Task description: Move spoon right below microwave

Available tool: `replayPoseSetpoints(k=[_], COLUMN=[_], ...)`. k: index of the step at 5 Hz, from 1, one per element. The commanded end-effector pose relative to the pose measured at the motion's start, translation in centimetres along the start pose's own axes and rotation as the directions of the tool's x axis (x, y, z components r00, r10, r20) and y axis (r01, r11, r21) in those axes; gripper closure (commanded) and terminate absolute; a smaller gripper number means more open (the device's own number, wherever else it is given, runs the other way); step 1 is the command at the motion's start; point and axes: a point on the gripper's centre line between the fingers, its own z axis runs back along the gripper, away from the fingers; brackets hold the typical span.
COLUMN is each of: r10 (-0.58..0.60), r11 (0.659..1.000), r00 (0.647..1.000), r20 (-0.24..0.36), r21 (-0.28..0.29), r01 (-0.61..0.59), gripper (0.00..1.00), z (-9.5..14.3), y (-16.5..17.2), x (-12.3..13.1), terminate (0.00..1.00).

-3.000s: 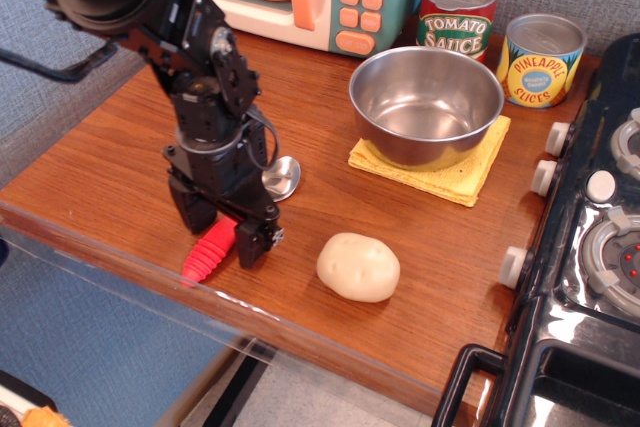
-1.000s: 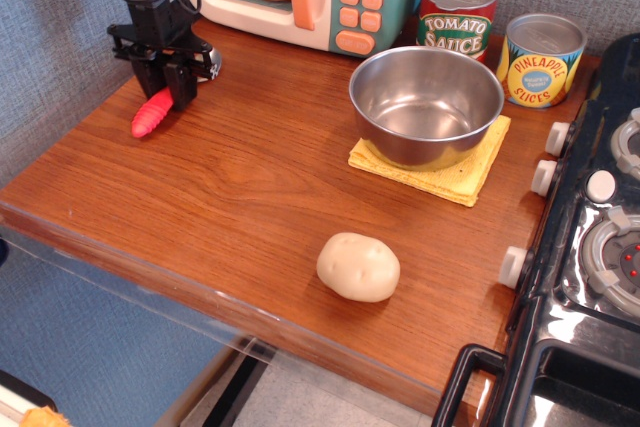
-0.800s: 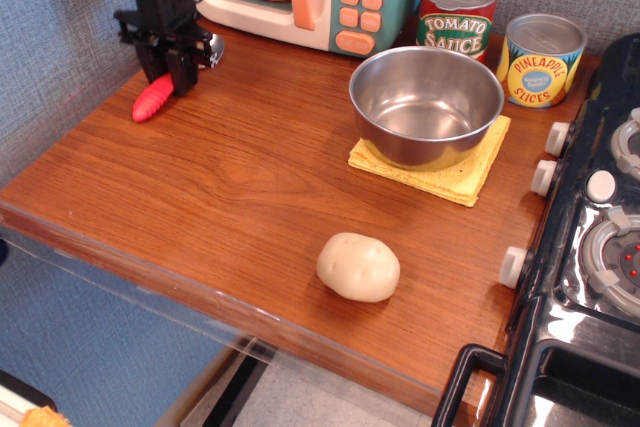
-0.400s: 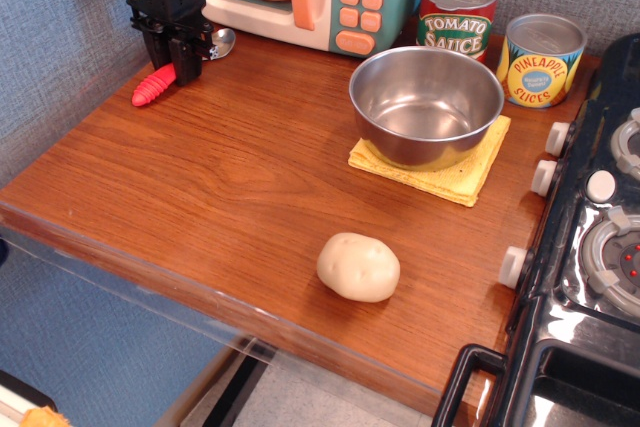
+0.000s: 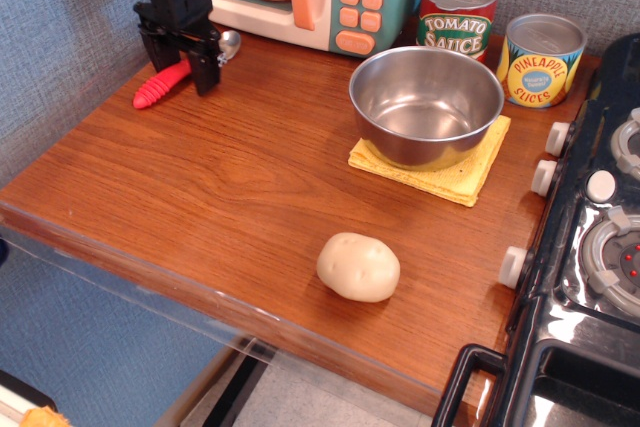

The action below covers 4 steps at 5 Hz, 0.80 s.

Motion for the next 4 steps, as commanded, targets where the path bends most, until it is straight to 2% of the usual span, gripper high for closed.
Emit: replayPoseSetpoints(k=[1, 2, 3, 4], r10=[0.065, 0.08, 0.109, 0.087], r11=[0.995, 0.993, 0.989, 0.992], r00=[0.986, 0.988, 0.989, 0.992], r20=[0.156, 0.132, 0.101, 0.089], r21=[0.062, 0.08, 0.086, 0.08], r01=[-0.075, -0.091, -0.117, -0.095], gripper=[0.0, 0.0, 0.0, 0.0], z=[9.7, 11.1, 11.3, 11.0], y=[-1.7, -4.2, -6.7, -8.2], x=[-1.0, -2.8, -4.9, -5.6], terminate=[0.0, 0.0, 0.0, 0.0])
